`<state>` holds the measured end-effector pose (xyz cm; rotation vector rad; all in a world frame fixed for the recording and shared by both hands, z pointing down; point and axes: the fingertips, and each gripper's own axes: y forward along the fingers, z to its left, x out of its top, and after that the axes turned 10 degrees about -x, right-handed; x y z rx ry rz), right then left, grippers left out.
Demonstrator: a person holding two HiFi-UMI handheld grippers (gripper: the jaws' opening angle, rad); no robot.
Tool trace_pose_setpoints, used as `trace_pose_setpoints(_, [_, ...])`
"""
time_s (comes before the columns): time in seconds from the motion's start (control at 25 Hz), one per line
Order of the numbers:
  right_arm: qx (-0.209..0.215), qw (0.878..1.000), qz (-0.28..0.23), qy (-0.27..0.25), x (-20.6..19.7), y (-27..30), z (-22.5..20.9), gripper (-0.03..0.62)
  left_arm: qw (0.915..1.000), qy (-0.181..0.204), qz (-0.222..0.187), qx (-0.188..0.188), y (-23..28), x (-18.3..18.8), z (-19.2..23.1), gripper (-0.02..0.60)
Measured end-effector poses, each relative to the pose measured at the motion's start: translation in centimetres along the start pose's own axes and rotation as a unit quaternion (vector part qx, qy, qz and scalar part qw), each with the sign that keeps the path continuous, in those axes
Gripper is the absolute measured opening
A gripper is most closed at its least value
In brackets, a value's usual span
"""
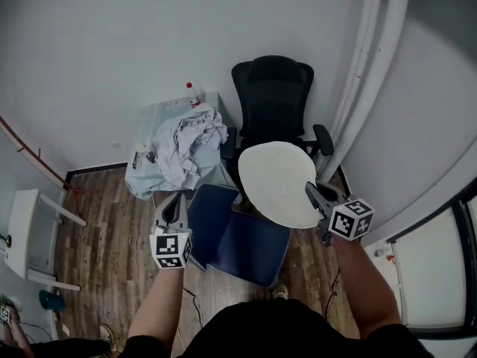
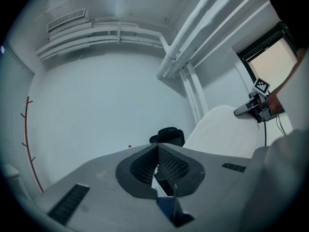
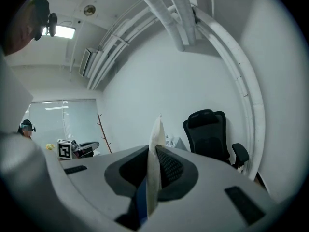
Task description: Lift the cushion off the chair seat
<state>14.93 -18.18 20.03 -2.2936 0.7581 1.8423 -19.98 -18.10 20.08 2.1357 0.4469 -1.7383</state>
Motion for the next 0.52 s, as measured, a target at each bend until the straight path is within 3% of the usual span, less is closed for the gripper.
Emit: trace_pose_setpoints(0.52, [-0.002,1.0,-0.013,0.002,0.1,0.2,0.2,0.041,0.9999,0.011,0.003,0.01,-0.9,0.6,1.3,0.005])
